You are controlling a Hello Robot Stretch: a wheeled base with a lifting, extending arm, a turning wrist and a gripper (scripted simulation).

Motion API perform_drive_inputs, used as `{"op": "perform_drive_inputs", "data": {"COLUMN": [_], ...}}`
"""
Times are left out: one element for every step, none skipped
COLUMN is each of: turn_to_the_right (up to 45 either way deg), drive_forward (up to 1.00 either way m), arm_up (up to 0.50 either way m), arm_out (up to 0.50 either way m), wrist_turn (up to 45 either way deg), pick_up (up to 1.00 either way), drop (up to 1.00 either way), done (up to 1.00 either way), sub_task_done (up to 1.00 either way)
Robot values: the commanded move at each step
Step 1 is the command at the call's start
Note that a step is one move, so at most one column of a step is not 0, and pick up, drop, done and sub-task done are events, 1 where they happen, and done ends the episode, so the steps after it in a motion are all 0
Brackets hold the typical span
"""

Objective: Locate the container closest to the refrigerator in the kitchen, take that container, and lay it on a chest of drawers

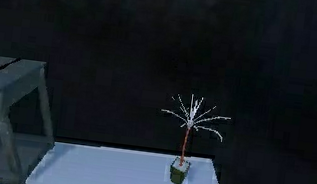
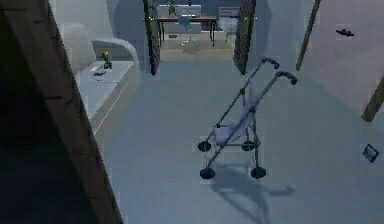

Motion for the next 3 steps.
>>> {"op": "perform_drive_inputs", "data": {"turn_to_the_right": [-24.0,0.0,-45.0], "drive_forward": [0.0,0.45,0.0], "arm_up": [0.0,0.0,0.0], "arm_out": [0.0,0.0,0.0], "wrist_turn": [0.0,0.0,0.0], "pick_up": [0.0,0.0,0.0], "drop": [0.0,0.0,0.0], "done": [0.0,0.0,0.0], "sub_task_done": [0.0,0.0,0.0]}}
